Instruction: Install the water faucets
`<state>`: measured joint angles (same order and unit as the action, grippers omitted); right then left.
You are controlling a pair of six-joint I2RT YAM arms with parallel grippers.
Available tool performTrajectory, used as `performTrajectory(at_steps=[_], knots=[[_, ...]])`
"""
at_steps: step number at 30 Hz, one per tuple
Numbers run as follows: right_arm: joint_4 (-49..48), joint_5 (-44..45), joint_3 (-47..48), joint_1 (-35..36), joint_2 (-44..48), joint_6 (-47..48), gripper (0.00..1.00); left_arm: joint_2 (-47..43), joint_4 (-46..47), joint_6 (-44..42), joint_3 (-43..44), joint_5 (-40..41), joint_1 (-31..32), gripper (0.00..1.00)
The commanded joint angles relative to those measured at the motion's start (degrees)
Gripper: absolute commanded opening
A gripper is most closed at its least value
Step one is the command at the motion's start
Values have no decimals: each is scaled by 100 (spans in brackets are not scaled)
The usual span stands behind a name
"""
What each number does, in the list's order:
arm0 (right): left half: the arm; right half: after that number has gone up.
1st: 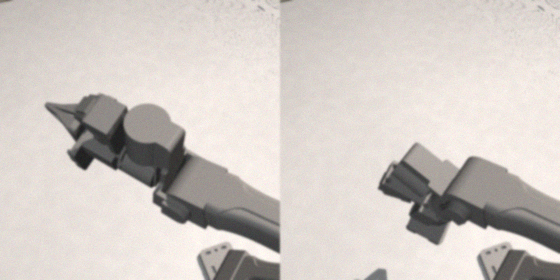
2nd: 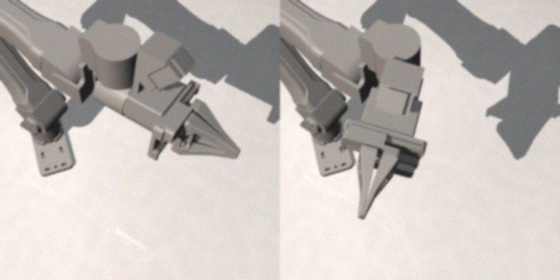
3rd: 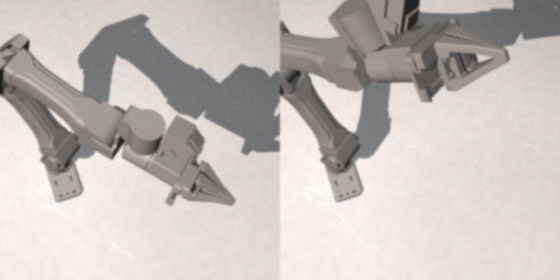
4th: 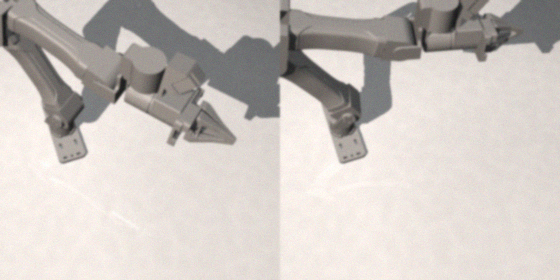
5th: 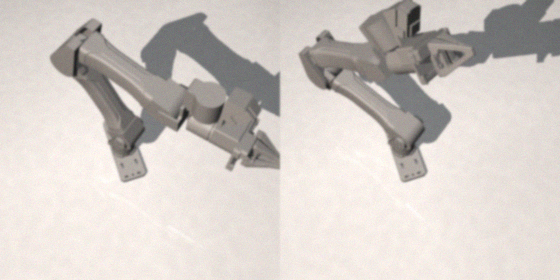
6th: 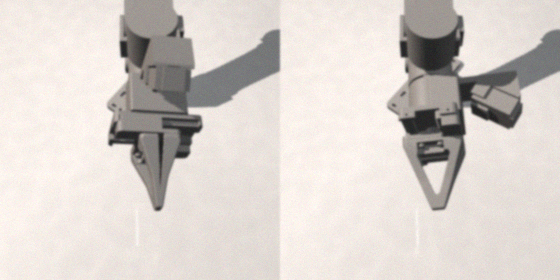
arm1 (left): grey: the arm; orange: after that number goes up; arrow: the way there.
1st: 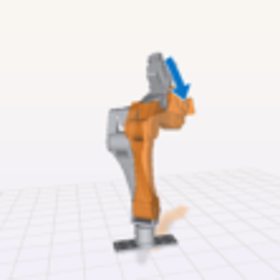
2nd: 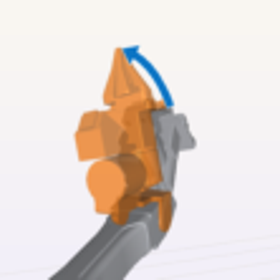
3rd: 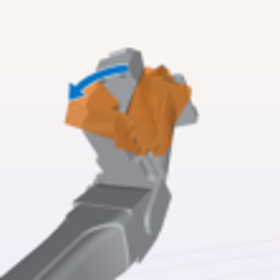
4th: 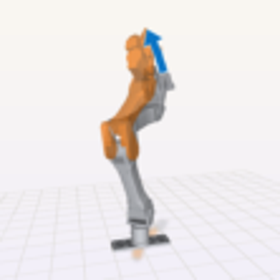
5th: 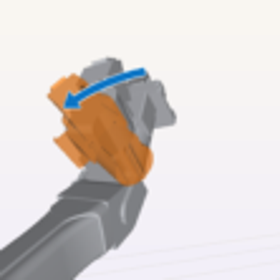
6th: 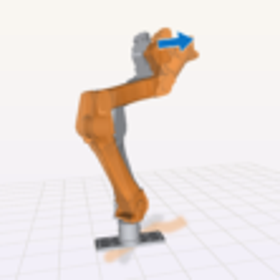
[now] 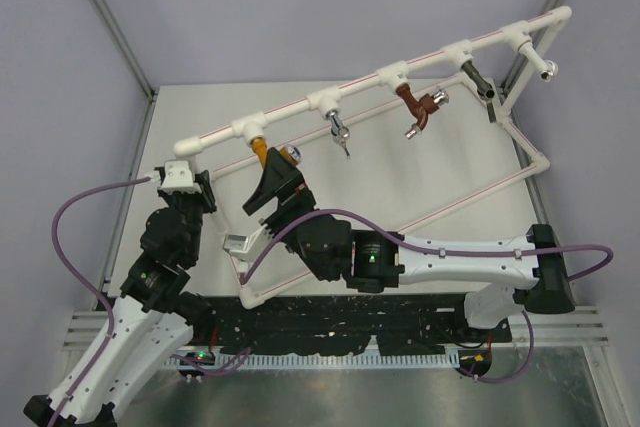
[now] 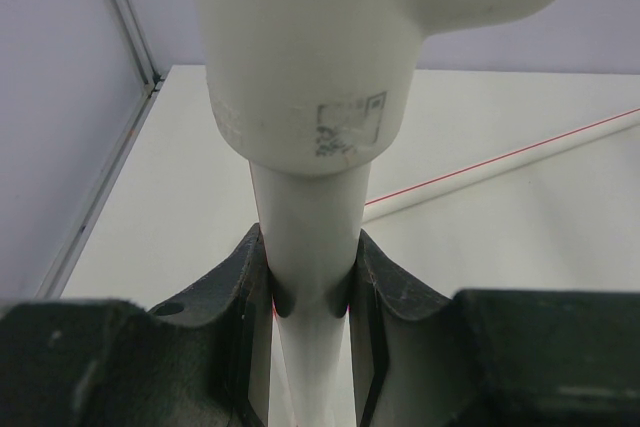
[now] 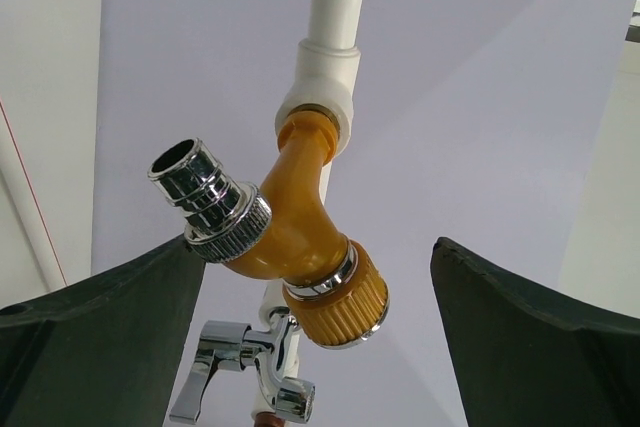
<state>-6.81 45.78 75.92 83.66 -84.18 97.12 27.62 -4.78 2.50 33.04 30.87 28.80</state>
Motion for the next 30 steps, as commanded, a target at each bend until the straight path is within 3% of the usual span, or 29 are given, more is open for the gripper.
performTrajectory(at_steps=[1, 9, 14, 18, 22, 27, 30], knots=[[-100, -157, 248, -25, 60, 228, 100, 60, 328, 75, 54, -881, 179, 0], [-338, -280, 301, -359, -265, 334, 86, 60, 328, 57, 54, -872, 179, 0], [-803, -254, 239, -429, -406, 185, 57, 51, 328, 49, 45, -846, 179, 0], [-822, -184, 388, -429, -546, -579, 42, 60, 328, 49, 45, -855, 179, 0], [-420, -148, 932, -420, -713, -2831, 33, 51, 337, 49, 45, -864, 188, 0], [-461, -17, 1504, -420, -749, -5989, 6, 51, 337, 57, 45, -855, 179, 0], [-803, -235, 1391, -473, -530, -8340, 5, 33, 337, 75, 45, -872, 170, 0]])
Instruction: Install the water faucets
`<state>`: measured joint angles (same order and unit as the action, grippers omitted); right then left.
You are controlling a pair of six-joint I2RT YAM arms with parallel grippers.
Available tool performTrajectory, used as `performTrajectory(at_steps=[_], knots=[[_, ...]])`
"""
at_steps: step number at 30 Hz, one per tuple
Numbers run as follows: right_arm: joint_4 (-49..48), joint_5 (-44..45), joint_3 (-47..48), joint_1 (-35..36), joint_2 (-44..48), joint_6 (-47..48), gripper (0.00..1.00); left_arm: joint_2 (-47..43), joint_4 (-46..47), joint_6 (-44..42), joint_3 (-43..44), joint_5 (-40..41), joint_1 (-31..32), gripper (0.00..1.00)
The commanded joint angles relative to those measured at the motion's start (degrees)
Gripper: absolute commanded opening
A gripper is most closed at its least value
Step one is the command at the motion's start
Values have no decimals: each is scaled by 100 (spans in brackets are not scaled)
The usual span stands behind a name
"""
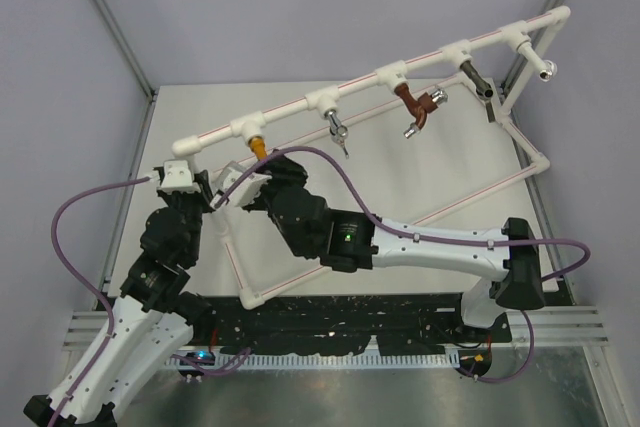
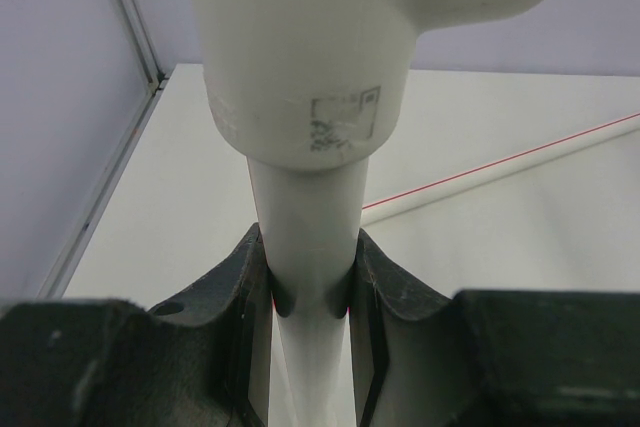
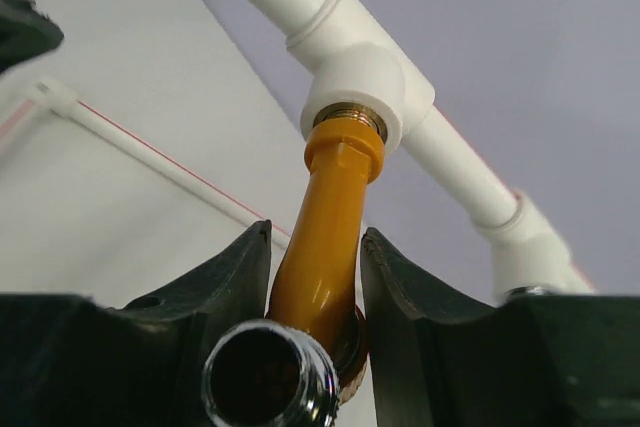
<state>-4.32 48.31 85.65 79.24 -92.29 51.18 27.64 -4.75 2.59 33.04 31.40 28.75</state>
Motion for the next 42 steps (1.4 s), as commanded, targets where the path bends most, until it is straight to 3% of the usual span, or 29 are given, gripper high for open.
performTrajectory(at_steps=[1, 6, 12, 16, 18, 24, 29, 35, 38, 42], knots=[[-1149, -646, 279, -58, 395, -4156, 5, 31, 335, 84, 45, -934, 183, 0], [-2502, -1008, -827, -312, 809, -7317, 5, 22, 344, 101, 36, -942, 183, 0], [-4216, -754, -2033, -568, 1187, -9946, 5, 22, 344, 119, 45, -969, 183, 0], [-4648, -525, -2324, -629, 1275, -10847, 20, 31, 335, 128, 36, -969, 183, 0], [-4780, -612, -2394, -638, 1336, -10752, 49, 31, 326, 119, 27, -969, 183, 0], [-4640, -1043, -2561, -638, 1722, -9119, 98, 66, 335, 119, 36, -942, 183, 0], [-3507, -1622, -2387, -629, 2206, -7239, 96, 110, 317, 119, 45, -969, 192, 0], [-1548, -2001, -1816, -463, 2733, -4137, 95, 128, 317, 137, 54, -986, 192, 0], [-190, -2133, -1306, -103, 2717, -1928, 95, 154, 300, 163, 71, -1048, 175, 0], [713, -1634, -1058, 460, 2506, 679, 95, 163, 282, 180, 106, -1092, 175, 0]])
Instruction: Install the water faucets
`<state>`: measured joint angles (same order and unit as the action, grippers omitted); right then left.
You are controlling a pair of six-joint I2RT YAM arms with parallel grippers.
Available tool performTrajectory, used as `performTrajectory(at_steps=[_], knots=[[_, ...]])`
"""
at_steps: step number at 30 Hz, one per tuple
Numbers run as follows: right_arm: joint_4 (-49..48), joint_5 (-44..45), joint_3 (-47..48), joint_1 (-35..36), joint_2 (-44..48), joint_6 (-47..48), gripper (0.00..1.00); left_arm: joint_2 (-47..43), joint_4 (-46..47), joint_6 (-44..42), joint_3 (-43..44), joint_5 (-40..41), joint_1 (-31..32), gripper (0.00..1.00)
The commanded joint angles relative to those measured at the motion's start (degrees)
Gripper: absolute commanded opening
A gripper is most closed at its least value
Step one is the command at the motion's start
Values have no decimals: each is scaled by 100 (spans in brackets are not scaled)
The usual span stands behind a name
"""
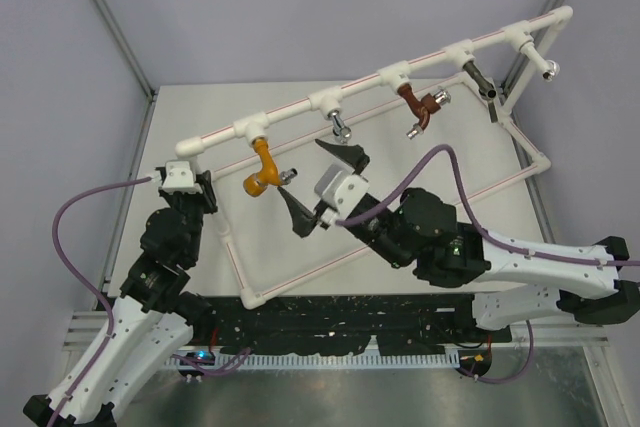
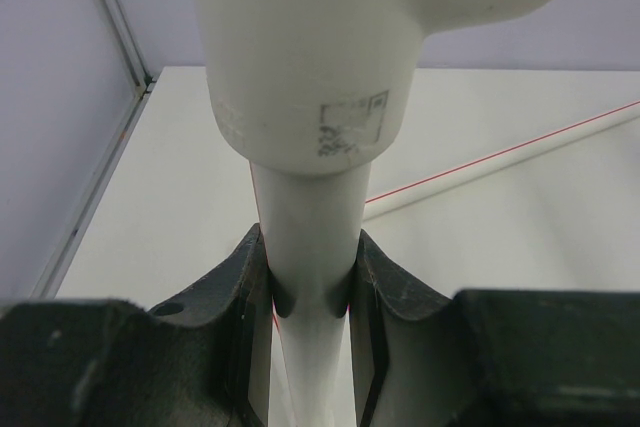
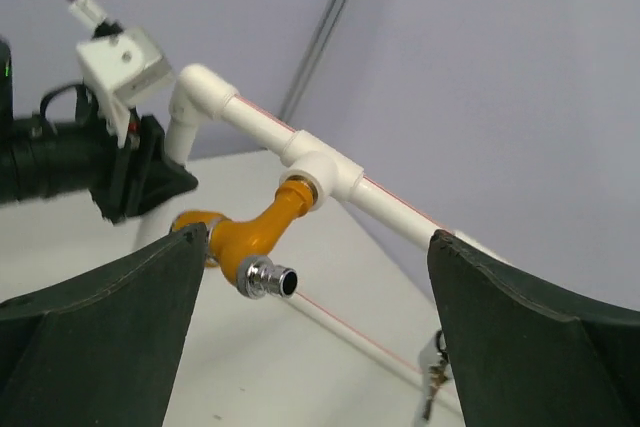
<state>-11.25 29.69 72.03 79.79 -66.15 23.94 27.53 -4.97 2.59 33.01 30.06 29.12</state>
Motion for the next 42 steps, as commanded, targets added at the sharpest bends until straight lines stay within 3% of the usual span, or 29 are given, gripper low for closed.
performTrajectory(at_steps=[1, 6, 11, 18, 21, 26, 32, 33, 35, 38, 42], knots=[[1528, 256, 286, 493, -161, 3946, 95, 174, 304, 180, 100, -950, 155, 0], [1863, 545, 365, 731, -529, 5145, 96, 165, 278, 119, 100, -871, 155, 0], [688, 1239, 119, 801, -934, 6647, 95, 174, 260, 163, 135, -967, 146, 0], [-114, 1530, 303, 635, -1715, 8115, 98, 104, 242, 119, 144, -924, 146, 0], [-474, 1601, 347, 494, -1989, 8486, 100, 77, 234, 101, 153, -915, 146, 0], [-964, 1575, 461, 213, -2393, 8802, 93, 33, 233, 66, 144, -871, 155, 0], [-1949, 1592, 391, 54, -2710, 9145, 70, -2, 242, 57, 153, -888, 146, 0], [-2073, 1610, 408, 46, -2780, 9180, 60, -2, 242, 57, 144, -897, 146, 0], [-2495, 1592, 461, 46, -2877, 9102, 50, -2, 242, 49, 153, -888, 146, 0], [-2602, 1618, 820, 46, -3026, 8576, 36, -28, 242, 40, 144, -879, 146, 0], [-2444, 1891, 1391, 46, -3237, 7478, 26, -28, 251, 22, 135, -853, 155, 0]])
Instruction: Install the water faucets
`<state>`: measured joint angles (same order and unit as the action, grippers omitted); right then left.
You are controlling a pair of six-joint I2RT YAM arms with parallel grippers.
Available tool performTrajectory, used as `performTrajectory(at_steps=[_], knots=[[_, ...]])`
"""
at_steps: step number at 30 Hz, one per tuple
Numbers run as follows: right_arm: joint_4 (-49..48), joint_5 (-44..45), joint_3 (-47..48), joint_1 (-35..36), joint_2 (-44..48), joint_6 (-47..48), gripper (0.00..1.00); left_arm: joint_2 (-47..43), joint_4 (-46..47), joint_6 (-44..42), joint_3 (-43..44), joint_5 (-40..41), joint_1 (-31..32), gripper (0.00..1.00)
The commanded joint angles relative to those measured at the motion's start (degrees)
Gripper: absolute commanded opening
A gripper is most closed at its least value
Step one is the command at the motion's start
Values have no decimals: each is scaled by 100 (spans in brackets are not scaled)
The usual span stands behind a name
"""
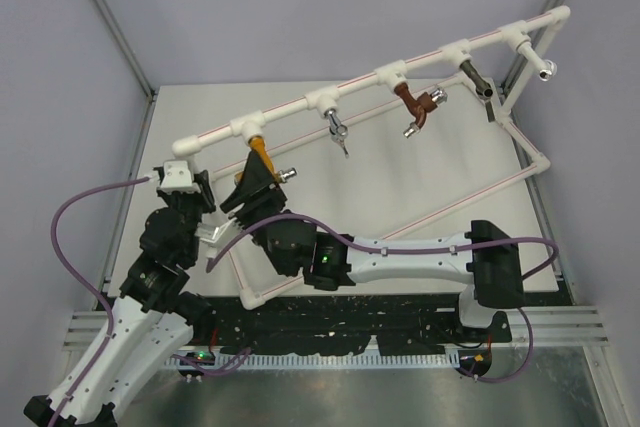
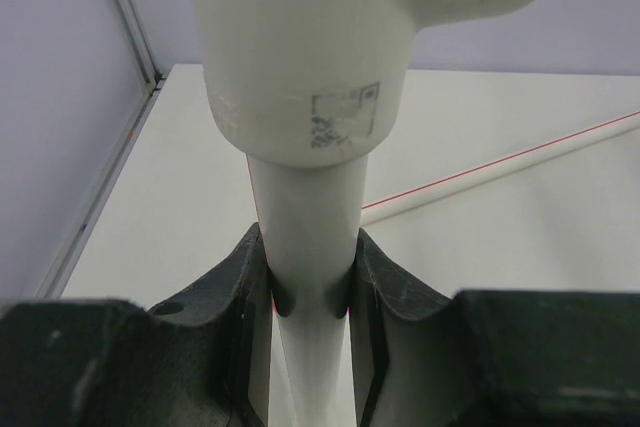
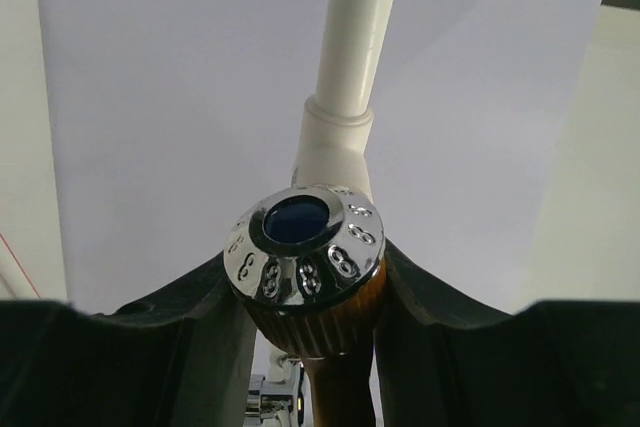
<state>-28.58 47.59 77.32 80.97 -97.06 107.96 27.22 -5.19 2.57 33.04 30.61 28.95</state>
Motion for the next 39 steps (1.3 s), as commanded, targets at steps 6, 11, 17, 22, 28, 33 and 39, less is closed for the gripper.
performTrajectory(at_steps=[6, 11, 17, 22, 28, 33, 39], knots=[[536, 365, 1829, -28, -130, -3875, 15, 11, 290, 42, 133, -952, 164, 0], [1486, -57, 2015, -99, 204, -6662, 8, 20, 282, 60, 124, -952, 164, 0], [1777, -987, 1516, -624, 1072, -10080, 5, 29, 290, 95, 115, -978, 164, 0], [935, -2086, 269, -1337, 1698, -13671, 5, 37, 282, 104, 115, -1004, 172, 0], [81, -2360, -875, -1918, 2112, -16653, 5, 46, 291, 104, 106, -1004, 172, 0], [-499, -2307, -1359, -2006, 2270, -17381, 43, 64, 299, 95, 115, -987, 172, 0], [-658, -2508, -1378, -2006, 2638, -15556, 90, 90, 299, 95, 107, -996, 172, 0]])
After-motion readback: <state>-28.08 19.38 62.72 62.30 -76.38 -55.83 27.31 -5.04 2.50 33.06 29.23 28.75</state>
